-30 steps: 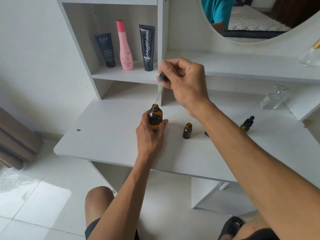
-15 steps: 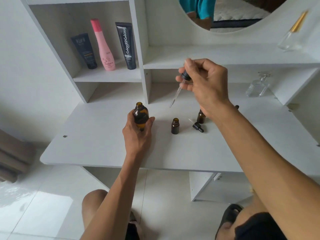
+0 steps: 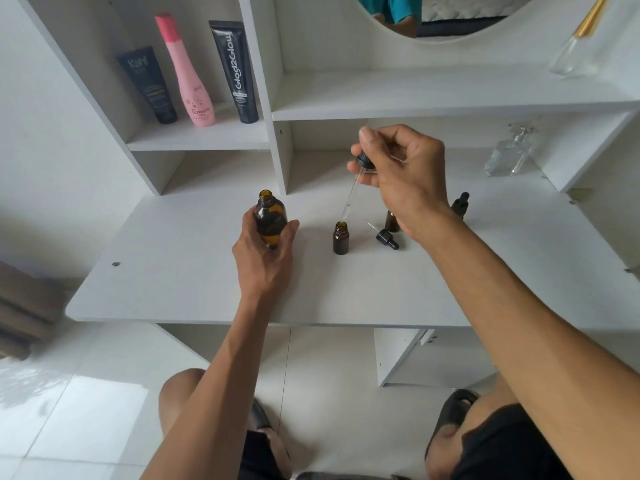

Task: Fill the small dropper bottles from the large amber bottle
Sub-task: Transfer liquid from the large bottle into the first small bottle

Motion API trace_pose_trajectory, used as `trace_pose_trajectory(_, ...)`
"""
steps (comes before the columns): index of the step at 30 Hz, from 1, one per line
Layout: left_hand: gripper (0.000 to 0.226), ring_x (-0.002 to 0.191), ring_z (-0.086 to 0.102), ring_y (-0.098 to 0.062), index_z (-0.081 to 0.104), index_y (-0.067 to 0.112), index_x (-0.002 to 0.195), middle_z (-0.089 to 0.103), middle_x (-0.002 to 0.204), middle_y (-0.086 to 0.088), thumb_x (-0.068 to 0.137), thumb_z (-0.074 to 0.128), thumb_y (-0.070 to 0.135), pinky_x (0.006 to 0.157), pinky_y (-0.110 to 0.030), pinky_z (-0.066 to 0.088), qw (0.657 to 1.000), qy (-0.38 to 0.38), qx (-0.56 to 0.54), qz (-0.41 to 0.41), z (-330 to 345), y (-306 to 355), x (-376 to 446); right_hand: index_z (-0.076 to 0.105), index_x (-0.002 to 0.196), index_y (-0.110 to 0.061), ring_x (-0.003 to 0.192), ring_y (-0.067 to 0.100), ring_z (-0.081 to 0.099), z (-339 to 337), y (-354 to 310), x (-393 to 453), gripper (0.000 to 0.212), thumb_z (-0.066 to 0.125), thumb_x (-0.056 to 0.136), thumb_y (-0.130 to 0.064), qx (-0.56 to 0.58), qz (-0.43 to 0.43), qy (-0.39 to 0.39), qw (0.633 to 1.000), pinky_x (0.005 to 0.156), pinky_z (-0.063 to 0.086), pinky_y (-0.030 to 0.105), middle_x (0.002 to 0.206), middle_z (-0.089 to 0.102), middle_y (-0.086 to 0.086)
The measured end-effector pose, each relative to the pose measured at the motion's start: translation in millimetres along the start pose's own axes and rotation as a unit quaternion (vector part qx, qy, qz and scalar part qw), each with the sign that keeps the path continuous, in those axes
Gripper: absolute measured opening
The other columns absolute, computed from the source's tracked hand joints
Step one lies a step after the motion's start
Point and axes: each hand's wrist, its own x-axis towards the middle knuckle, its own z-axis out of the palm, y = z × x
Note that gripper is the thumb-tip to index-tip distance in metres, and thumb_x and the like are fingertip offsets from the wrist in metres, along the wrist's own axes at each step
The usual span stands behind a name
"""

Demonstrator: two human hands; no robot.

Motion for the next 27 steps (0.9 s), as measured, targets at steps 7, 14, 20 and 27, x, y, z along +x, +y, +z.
trace_pose_trajectory(7, 0.044, 0.078, 0.051, 0.002, 0.056, 0.017, 0.129, 0.061, 0.096, 0.012, 0.091, 0.073, 0.032, 0.068, 0.005, 0.033, 1.0, -0.001, -0.005, -0.001, 0.7, -0.8, 0.0, 0.069, 0.088, -0.011, 0.073, 0.019, 0.076, 2.9, 3.9, -0.7, 0.016, 0.068, 0.095, -0.025, -0.023, 0.0, -0.002, 1.0, 0.074, 0.064, 0.041, 0.086, 0.074, 0.007)
trace_pose_trajectory(14, 0.043, 0.08, 0.051, 0.006, 0.056, 0.019, 0.128, 0.061, 0.097, 0.012, 0.091, 0.072, 0.034, 0.069, 0.004, 0.033, 1.0, -0.003, -0.006, 0.0, 0.9, -2.0, 0.4, 0.07, 0.092, -0.007, 0.074, 0.019, 0.076, 4.5, 3.5, -1.7, 0.018, 0.068, 0.095, -0.025, -0.037, -0.002, -0.007, 0.999, 0.074, 0.064, 0.04, 0.087, 0.074, 0.007)
trace_pose_trajectory(20, 0.043, 0.079, 0.053, 0.018, 0.057, 0.016, 0.128, 0.06, 0.096, 0.012, 0.091, 0.073, 0.031, 0.069, 0.005, 0.033, 1.0, -0.004, -0.006, 0.007, 0.2, -1.7, 0.3, 0.069, 0.09, -0.007, 0.073, 0.018, 0.076, 7.0, 3.2, -3.4, 0.017, 0.068, 0.095, -0.024, -0.042, -0.003, -0.009, 0.999, 0.072, 0.064, 0.037, 0.085, 0.074, 0.006)
trace_pose_trajectory(27, 0.045, 0.083, 0.049, 0.003, 0.056, 0.015, 0.129, 0.06, 0.097, 0.01, 0.091, 0.074, 0.03, 0.068, 0.006, 0.031, 1.0, -0.001, -0.006, 0.008, 0.4, -1.4, -0.1, 0.07, 0.092, -0.002, 0.072, 0.018, 0.076, 8.6, 3.8, -4.7, 0.021, 0.069, 0.094, -0.023, -0.05, -0.004, -0.011, 0.999, 0.073, 0.064, 0.039, 0.084, 0.074, 0.006)
